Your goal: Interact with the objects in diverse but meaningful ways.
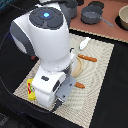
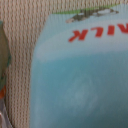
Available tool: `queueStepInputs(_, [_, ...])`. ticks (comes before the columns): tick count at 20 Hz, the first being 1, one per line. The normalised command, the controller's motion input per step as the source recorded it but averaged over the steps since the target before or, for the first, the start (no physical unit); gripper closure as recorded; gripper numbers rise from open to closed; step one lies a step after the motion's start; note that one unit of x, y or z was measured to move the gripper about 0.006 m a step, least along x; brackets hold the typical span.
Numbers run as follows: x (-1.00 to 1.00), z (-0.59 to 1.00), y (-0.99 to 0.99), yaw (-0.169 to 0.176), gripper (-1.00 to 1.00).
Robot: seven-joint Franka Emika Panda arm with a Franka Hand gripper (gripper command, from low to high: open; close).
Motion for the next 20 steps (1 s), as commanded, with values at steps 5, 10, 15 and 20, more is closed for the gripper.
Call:
queueStepInputs(5, [0.19, 0.08, -0.22, 0.016, -1.0])
queueStepInputs(10, [0.15, 0.06, -0.26, 0.021, 1.0])
queueStepInputs(15, [0.19, 0.09, -0.24, 0.017, 1.0])
queueStepInputs(20, [0.25, 0.53, -0.17, 0.008, 1.0])
